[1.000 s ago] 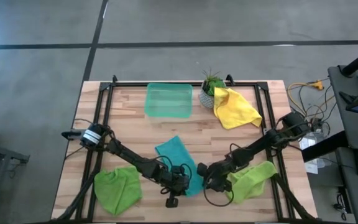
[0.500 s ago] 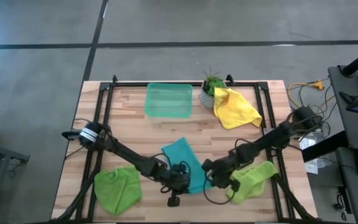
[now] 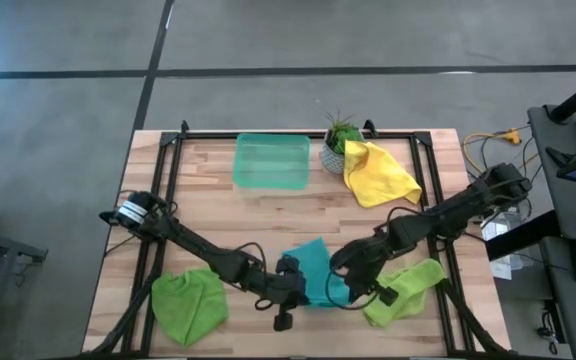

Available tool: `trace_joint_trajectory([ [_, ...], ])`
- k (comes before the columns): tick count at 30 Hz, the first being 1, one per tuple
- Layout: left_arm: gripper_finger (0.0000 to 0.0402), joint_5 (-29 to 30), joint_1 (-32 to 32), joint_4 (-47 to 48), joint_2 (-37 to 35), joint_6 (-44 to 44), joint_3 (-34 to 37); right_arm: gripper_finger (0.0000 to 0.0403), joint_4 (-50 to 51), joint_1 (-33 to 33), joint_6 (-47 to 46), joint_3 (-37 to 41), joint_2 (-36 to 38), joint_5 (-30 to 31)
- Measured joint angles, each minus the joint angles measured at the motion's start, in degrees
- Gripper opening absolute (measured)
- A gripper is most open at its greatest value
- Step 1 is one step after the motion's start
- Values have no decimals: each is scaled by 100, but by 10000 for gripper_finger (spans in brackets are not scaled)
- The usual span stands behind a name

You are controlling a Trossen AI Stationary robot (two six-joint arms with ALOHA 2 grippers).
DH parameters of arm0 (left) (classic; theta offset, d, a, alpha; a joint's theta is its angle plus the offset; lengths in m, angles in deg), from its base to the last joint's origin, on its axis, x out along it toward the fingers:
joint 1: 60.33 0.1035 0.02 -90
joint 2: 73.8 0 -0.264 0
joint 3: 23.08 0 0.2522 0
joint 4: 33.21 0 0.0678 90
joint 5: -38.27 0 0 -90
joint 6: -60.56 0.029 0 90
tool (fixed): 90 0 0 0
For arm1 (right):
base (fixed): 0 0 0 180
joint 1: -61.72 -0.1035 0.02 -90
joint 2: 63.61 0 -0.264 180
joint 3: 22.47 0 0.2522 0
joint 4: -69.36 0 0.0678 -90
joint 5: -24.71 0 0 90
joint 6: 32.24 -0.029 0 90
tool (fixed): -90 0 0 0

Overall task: Fold microfiber towels
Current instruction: Fold the blue microfiber towel

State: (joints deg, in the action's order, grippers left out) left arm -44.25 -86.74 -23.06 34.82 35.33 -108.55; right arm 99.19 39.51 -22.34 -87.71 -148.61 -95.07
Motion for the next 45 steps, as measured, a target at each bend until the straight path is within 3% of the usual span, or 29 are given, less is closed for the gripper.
trace_joint_trajectory([
  [16,0,405,-1,19,0,-366,437,9,68,1162,313,158,-499,26],
  [45,0,1825,20,28,-2,-599,915,9,-207,2128,254,157,-891,291],
])
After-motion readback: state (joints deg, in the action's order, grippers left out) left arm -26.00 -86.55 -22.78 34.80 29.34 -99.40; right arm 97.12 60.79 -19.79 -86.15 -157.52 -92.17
